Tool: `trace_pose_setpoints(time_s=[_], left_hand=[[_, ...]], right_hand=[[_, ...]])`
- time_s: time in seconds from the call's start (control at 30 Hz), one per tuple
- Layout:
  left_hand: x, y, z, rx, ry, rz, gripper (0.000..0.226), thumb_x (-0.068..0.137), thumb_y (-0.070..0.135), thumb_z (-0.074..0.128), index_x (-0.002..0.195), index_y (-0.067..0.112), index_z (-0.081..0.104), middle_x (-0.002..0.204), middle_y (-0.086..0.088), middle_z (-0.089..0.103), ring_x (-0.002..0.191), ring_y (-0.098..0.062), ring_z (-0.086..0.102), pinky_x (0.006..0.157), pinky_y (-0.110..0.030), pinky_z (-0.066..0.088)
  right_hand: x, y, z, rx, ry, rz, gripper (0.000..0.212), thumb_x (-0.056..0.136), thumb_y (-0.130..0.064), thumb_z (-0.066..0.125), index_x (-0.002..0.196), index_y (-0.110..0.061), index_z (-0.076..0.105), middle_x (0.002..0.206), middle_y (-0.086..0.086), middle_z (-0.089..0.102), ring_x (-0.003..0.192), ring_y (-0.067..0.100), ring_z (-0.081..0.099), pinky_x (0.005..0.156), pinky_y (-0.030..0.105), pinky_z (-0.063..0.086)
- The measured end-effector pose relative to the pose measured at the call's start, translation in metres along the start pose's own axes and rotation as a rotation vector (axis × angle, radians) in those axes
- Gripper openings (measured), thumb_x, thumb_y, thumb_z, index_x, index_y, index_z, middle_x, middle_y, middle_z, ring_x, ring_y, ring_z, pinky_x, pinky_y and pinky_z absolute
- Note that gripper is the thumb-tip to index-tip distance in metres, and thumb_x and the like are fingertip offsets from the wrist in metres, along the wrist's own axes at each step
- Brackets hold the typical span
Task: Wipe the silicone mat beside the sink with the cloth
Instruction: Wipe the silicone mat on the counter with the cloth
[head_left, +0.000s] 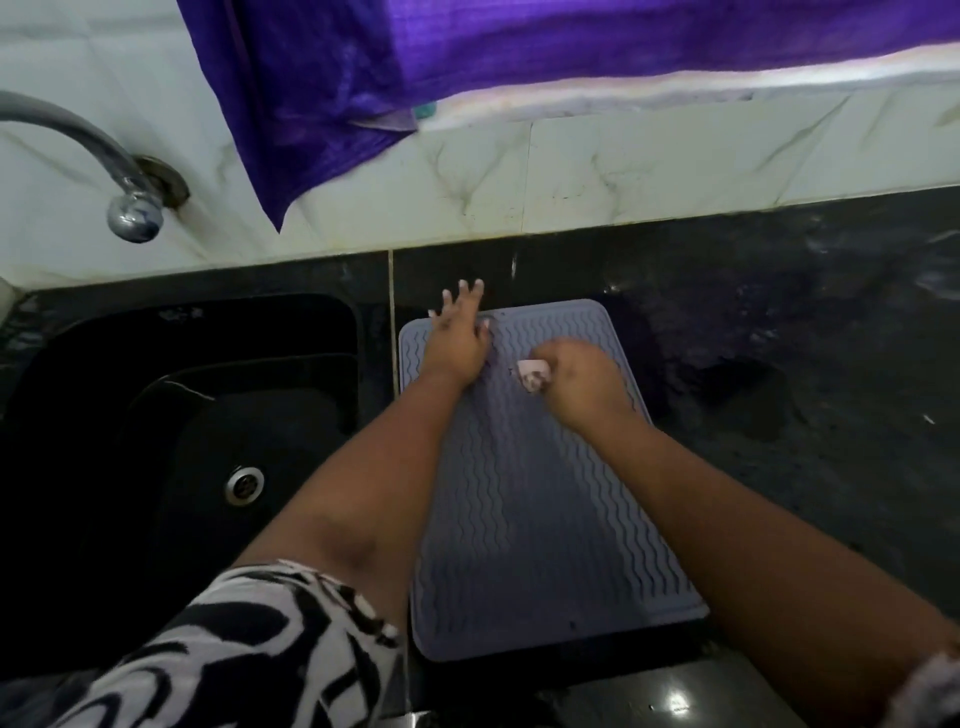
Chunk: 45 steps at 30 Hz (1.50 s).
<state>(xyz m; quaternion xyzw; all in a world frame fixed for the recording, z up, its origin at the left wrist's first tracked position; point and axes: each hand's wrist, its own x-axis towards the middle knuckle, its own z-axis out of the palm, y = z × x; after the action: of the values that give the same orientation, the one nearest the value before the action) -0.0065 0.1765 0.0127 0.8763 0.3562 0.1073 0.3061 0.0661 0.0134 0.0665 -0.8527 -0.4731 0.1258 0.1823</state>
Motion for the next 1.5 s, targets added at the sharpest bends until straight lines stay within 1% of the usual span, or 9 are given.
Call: trace_pose_setpoints(time_s=[0.1,0.13,0.27,0.57,0.67,0.87,1.03,1.37,1.5], left_hand=[[-0.018,0.013,-0.004,0.210,-0.173,0.037,0.037,0.101,0.023,0.042,0.136,0.014,0.050,0.140,-0.016,0.051,0.131,-0.036,0.045,0.105,-0.041,0.039],[-0.026,0.013,0.002,0.261,-0.237,0.045,0.037,0.102,0.025,0.041,0.136,0.014,0.049,0.140,-0.015,0.050,0.129,-0.034,0.048,0.103,-0.040,0.040],[-0.034,0.008,0.022,0.259,-0.269,-0.051,0.057,0.104,0.031,0.034,0.155,0.015,0.016,0.163,-0.007,0.010,0.149,-0.028,0.015,0.120,-0.045,0.017],[-0.035,0.026,0.014,0.274,-0.385,-0.160,0.062,0.104,0.026,0.036,0.155,0.009,0.006,0.163,-0.009,0.001,0.149,-0.029,0.013,0.119,-0.048,0.017],[-0.040,0.041,0.004,0.362,-0.447,-0.201,0.068,0.104,0.018,0.039,0.155,0.007,-0.004,0.162,-0.009,-0.011,0.150,-0.029,-0.003,0.121,-0.046,0.008],[-0.070,0.050,0.007,0.385,-0.449,-0.123,0.084,0.091,0.038,0.062,0.154,0.010,0.014,0.162,-0.011,0.010,0.149,-0.032,0.009,0.119,-0.050,0.018],[-0.082,0.030,0.020,0.316,-0.446,-0.161,0.101,0.088,0.051,0.060,0.156,0.015,-0.005,0.163,-0.001,-0.014,0.149,-0.025,-0.013,0.120,-0.052,0.003],[-0.088,0.028,0.022,0.308,-0.414,-0.122,0.097,0.090,0.054,0.056,0.155,0.016,-0.005,0.163,0.000,-0.013,0.150,-0.024,-0.012,0.120,-0.049,0.000],[-0.087,0.031,0.018,0.359,-0.440,-0.146,0.099,0.089,0.057,0.054,0.155,0.018,-0.008,0.162,0.002,-0.015,0.149,-0.021,-0.013,0.120,-0.049,0.002]], right_hand=[[-0.001,0.005,0.028,-0.177,-0.099,-0.034,0.030,0.086,-0.018,0.061,0.115,-0.018,0.065,0.119,0.007,0.062,0.111,0.027,0.053,0.090,0.034,0.044],[-0.009,0.007,0.034,-0.191,-0.094,-0.042,0.035,0.087,-0.018,0.059,0.122,-0.019,0.061,0.125,0.007,0.059,0.117,0.028,0.049,0.096,0.034,0.040],[-0.047,0.014,0.036,-0.187,-0.086,-0.071,0.033,0.089,-0.017,0.057,0.121,-0.023,0.064,0.124,0.005,0.062,0.116,0.025,0.051,0.096,0.030,0.040],[-0.149,-0.007,0.007,-0.239,-0.520,0.004,0.026,0.083,-0.024,0.068,0.108,-0.016,0.069,0.110,0.005,0.067,0.102,0.020,0.062,0.087,0.028,0.047],[-0.128,-0.011,-0.005,-0.049,-0.466,0.096,0.017,0.079,-0.014,0.072,0.096,-0.018,0.071,0.092,0.002,0.066,0.088,0.019,0.064,0.075,0.028,0.050],[-0.112,-0.008,0.026,-0.094,-0.244,-0.034,0.033,0.090,-0.007,0.049,0.119,-0.015,0.063,0.120,0.013,0.058,0.113,0.033,0.054,0.093,0.037,0.045],[-0.152,-0.002,0.028,-0.256,-0.338,-0.112,0.041,0.093,-0.015,0.051,0.134,-0.016,0.053,0.136,0.010,0.050,0.124,0.031,0.044,0.104,0.035,0.039],[-0.221,0.002,0.023,-0.271,-0.377,-0.059,0.030,0.090,-0.020,0.058,0.119,-0.019,0.064,0.123,0.001,0.060,0.115,0.020,0.052,0.098,0.030,0.044],[-0.212,-0.009,0.015,-0.284,-0.513,-0.007,0.027,0.085,-0.025,0.067,0.110,-0.015,0.067,0.113,0.004,0.065,0.106,0.019,0.059,0.091,0.030,0.048]])
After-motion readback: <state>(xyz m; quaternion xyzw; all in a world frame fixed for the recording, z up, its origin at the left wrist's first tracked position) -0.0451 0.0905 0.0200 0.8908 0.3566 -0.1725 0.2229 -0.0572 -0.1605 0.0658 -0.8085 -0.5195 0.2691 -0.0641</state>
